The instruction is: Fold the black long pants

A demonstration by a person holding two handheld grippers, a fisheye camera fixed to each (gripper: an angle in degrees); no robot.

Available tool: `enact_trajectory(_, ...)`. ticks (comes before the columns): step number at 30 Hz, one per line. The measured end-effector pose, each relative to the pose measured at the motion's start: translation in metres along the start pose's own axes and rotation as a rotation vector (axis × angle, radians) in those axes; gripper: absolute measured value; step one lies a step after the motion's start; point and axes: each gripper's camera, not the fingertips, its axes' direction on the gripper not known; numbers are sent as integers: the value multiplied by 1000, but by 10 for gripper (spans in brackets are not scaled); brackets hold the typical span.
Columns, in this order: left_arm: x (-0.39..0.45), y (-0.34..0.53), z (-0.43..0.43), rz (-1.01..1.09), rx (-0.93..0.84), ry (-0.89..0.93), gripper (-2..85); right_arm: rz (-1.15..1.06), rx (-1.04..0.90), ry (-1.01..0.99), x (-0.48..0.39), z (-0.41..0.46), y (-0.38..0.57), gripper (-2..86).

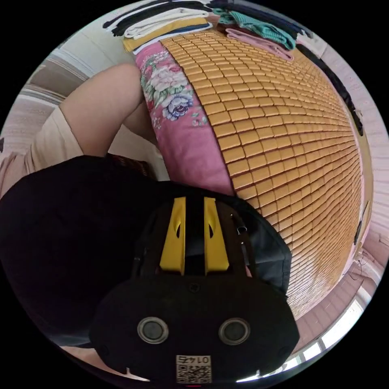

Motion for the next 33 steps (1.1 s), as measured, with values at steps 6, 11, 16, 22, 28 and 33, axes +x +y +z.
enact_trajectory(6,-20,-5,-4,-95,-19,-61,-10,-44,-149,52,9,25,-13,59)
enact_trajectory(11,-24,-11,-6,-106,-15,-67,-10,137,-38,-128,47,2,14,21)
enact_trajectory(16,-34,-26,-10,-18,-7,-75,-10,489,381,-208,112,-82,118,12)
enact_trajectory(22,-76,-35,2,-57,24,-206,-9,758,744,-39,155,-216,263,16)
enact_trajectory(28,-182,19,54,-409,-240,-456,-3,807,524,-275,201,-168,235,48)
enact_trajectory(33,-240,68,63,-799,-272,-297,48,781,317,-314,187,-104,173,74)
